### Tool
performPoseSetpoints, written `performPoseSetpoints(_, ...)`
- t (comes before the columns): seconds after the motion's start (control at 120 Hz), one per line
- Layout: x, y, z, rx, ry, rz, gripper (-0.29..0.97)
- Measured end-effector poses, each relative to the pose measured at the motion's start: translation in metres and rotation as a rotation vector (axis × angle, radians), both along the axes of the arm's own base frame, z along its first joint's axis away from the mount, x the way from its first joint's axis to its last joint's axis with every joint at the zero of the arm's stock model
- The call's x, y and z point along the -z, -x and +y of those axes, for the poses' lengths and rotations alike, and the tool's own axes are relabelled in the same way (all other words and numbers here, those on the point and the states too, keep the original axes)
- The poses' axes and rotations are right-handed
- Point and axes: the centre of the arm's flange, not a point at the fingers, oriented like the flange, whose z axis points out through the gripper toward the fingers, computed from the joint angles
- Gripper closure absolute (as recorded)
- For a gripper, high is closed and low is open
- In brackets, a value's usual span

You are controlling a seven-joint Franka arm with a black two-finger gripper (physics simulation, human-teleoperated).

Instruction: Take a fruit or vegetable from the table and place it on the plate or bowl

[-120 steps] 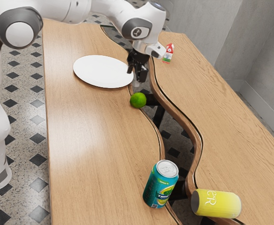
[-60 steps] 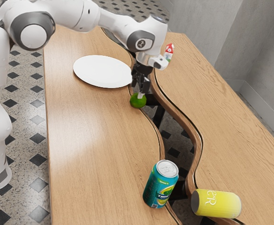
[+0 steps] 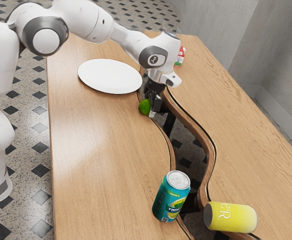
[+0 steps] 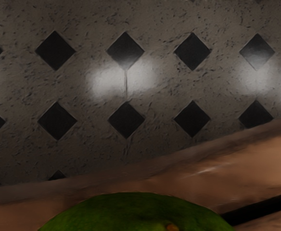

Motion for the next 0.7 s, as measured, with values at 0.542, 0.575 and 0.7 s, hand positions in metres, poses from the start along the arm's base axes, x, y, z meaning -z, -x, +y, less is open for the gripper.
performPoseSetpoints(0.542, -0.203, 0.152, 0.09, -0.202, -0.201, -0.12, 0.32)
performPoseSetpoints(0.575, -0.2, 0.168, 0.102, -0.229, -0.196, -0.106, 0.32)
performPoseSetpoints(0.7, -0.179, 0.2, 0.132, -0.293, -0.173, -0.044, 0.32)
